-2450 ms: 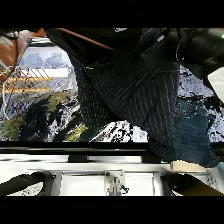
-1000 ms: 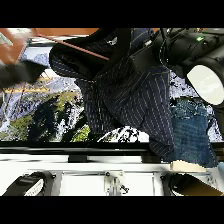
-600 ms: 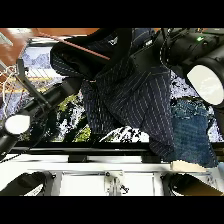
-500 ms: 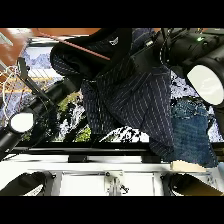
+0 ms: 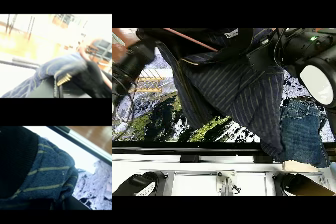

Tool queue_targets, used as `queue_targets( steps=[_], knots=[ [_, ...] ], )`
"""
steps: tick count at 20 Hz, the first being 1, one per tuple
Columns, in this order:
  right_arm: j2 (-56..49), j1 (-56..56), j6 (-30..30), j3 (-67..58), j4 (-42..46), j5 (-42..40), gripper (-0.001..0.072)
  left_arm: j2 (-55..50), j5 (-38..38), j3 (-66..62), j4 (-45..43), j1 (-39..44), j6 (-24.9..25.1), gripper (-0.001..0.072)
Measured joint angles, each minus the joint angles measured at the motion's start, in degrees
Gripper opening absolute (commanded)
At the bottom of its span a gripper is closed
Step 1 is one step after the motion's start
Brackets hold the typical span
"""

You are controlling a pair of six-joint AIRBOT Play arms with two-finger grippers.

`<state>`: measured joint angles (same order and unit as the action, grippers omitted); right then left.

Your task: Fold the shirts.

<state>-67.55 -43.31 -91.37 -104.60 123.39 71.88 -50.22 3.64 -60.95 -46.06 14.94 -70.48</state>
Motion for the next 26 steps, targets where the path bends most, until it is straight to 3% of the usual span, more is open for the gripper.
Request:
queue_targets(
  steps=[10, 26],
  knots=[
    [-0.02, 0.04, 2.14, 0.02, -0.68, -9.20, 0.0109, -5.92, 9.33, -5.25, -0.04, -6.01, 0.48, 0.0061],
    [-1.46, 0.02, 11.04, 0.00, -6.82, -4.72, 0.0109, -16.15, 14.78, -14.91, 0.00, -11.41, 0.79, 0.0061]
  ],
)
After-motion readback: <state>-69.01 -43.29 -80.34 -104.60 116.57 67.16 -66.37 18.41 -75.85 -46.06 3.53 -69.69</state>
